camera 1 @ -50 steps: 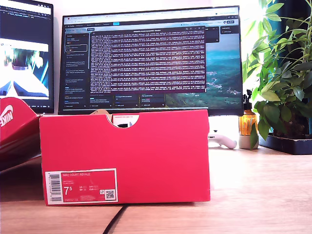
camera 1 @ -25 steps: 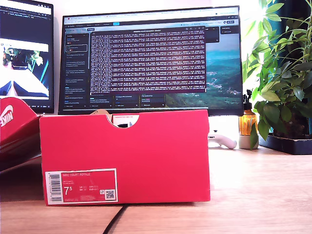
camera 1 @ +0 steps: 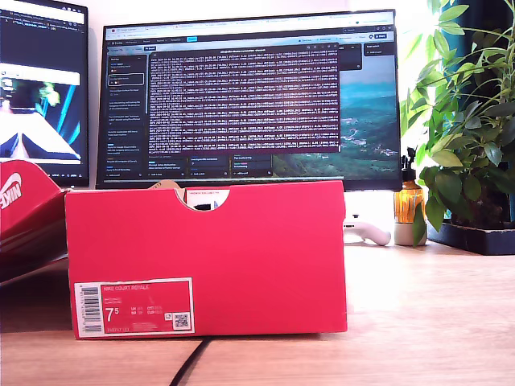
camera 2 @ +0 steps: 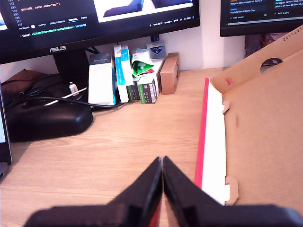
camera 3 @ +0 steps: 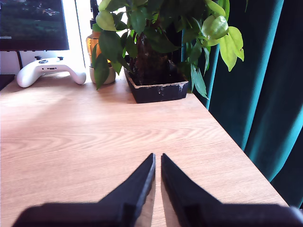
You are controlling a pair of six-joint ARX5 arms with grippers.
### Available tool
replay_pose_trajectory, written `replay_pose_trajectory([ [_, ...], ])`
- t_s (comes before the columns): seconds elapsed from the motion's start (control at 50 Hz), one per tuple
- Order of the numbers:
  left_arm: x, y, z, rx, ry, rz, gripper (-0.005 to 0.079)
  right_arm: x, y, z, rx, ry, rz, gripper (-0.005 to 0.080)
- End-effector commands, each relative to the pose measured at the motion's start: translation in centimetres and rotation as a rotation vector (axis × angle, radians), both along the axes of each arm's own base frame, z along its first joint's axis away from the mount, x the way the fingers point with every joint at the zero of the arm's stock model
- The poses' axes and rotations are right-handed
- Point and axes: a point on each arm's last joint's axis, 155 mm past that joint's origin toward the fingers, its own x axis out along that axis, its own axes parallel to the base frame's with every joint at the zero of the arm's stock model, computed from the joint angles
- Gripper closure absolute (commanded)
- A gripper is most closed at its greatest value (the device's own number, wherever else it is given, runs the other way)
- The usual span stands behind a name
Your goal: Pack the blue shoes by picking the first shoe and placing it inside the red shoebox, left side, then picking and rotating the second shoe and placing it in the shoebox
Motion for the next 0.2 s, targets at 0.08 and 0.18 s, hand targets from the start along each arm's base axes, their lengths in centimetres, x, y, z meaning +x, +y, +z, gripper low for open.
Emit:
replay_pose_trajectory([
  [0.08, -0.06, 0.02, -1.70, -0.002, 0.039, 0.001, 0.0752, 0.06, 0.06, -0.34, 0.003, -0.002, 0.002, 0.0764],
  [0.18, -0.06, 0.02, -1.70, -0.002, 0.039, 0.001, 0.0752, 0.06, 0.06, -0.35, 0.003, -0.001, 0.002, 0.0764],
])
